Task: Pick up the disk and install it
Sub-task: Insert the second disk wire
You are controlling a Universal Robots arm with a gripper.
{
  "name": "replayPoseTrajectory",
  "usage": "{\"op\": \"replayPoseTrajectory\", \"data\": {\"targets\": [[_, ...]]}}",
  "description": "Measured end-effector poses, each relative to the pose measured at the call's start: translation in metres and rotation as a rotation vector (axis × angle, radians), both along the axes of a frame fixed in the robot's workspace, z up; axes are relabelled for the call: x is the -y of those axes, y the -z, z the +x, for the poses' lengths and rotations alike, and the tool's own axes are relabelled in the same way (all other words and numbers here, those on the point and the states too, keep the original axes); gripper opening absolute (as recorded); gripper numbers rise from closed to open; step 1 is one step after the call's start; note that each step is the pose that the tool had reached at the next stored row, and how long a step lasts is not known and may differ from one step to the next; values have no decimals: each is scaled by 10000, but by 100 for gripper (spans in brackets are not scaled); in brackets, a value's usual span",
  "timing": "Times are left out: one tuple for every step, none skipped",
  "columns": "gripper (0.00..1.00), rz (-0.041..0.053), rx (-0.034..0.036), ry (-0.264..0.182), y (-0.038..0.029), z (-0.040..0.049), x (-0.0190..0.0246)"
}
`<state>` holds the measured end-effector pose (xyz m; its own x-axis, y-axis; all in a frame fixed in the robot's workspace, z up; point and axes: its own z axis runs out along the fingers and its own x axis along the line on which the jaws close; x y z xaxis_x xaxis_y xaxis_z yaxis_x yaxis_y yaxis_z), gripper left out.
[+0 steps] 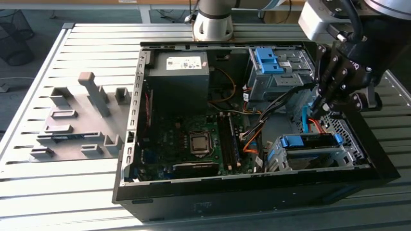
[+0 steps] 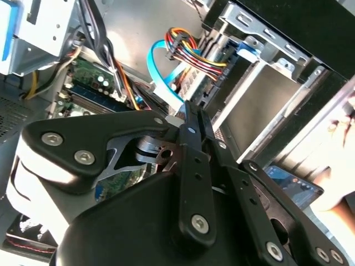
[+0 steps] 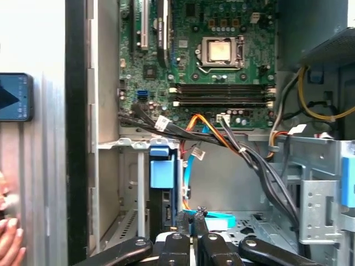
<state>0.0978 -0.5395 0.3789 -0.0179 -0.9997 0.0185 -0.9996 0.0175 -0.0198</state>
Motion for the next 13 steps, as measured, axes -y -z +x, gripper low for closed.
{"op": "replayPoseTrajectory", "data": {"targets": [[18, -121, 3, 1, 3, 0, 0], [18, -255, 6, 0, 5, 0, 0], [18, -369, 8, 0, 9, 0, 0], [18, -431, 11, 0, 17, 0, 0], [18, -451, 12, 0, 26, 0, 0], [18, -463, 14, 0, 36, 0, 0], [18, -467, 15, 1, 47, 0, 0], [18, -469, 16, 0, 58, 0, 0], [18, -471, 17, 1, 68, 0, 0], [18, -477, 17, 1, 73, 0, 0], [18, -478, 17, 1, 77, 0, 0], [18, -480, 17, 1, 80, 0, 0], [18, -486, 17, 0, 84, 0, 0]]}}
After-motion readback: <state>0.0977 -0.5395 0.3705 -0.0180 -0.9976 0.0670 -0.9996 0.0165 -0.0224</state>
